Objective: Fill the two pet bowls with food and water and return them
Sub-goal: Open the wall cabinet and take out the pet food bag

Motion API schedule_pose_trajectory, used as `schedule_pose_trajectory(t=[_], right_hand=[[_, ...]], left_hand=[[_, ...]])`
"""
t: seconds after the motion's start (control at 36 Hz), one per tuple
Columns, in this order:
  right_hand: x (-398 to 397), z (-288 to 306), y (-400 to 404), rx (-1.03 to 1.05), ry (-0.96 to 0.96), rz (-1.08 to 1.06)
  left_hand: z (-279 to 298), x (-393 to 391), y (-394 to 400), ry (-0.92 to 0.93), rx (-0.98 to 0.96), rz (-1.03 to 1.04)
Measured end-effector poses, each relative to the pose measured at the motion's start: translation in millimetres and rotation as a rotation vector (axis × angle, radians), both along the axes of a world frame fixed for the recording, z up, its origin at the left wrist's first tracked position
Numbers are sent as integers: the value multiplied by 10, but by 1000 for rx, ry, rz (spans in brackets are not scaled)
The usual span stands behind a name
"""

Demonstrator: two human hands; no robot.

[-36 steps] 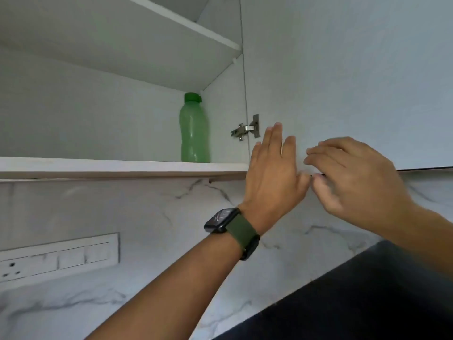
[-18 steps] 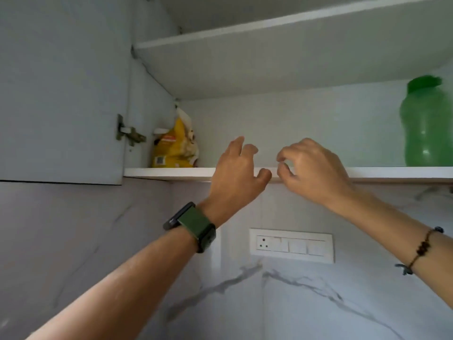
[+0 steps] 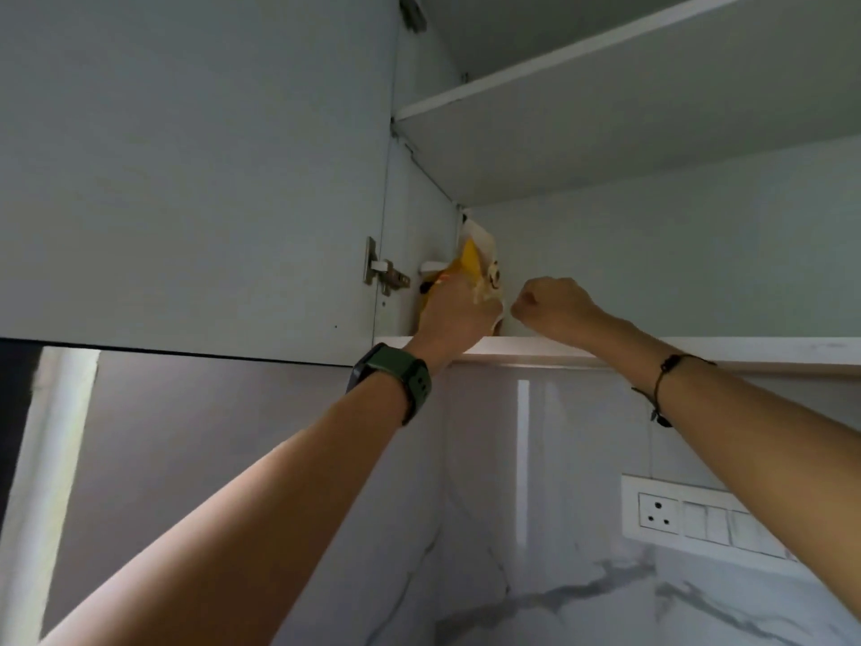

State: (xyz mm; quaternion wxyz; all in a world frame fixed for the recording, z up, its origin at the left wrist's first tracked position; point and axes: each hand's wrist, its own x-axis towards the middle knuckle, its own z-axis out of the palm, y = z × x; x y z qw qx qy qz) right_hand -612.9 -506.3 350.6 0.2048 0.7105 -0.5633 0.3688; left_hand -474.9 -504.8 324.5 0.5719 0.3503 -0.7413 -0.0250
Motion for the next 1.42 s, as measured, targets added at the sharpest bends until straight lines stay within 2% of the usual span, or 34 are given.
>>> schedule_pose_trajectory(t=[0.14, 0.28, 0.33, 0.47, 0.53, 0.64, 0.78, 0.81, 0.86, 0.97, 1.11, 1.22, 1.31, 1.42], right_hand=[[85, 151, -220, 31, 78, -1], [59, 245, -432, 69, 145, -46], [49, 300, -504, 91, 140, -47], [102, 437, -734, 129, 82, -16], [180, 479, -840, 156, 75, 15], [349, 498, -1020, 131, 96, -7], [360, 509, -1192, 138, 144, -52], [350, 516, -1197, 131, 150, -59], [334, 517, -1178, 99, 182, -102], [304, 493, -1111, -45, 302, -180], [235, 481, -980, -211, 349, -257], [193, 484, -787, -288, 358, -220], [152, 526, -569, -311, 338, -98], [5, 616, -267, -308, 232, 217]], left_hand=[[102, -13, -307, 10, 18, 23], [278, 24, -657, -28, 160, 82], [361, 32, -837, 15, 235, 108], [596, 39, -1799, -6, 287, 232], [675, 4, -2157, -96, 313, 284], [598, -89, -1879, -248, 334, 400], [660, -58, -2221, -385, 182, 454], [630, -48, -2006, -425, 183, 469], [558, -25, -1630, -450, 176, 479], [509, -69, -1479, -379, 139, 512], [479, -74, -1382, -339, 122, 464], [472, -30, -1137, -283, 124, 368], [497, 47, -886, -226, 165, 228], [521, 205, -648, -137, 268, 17]])
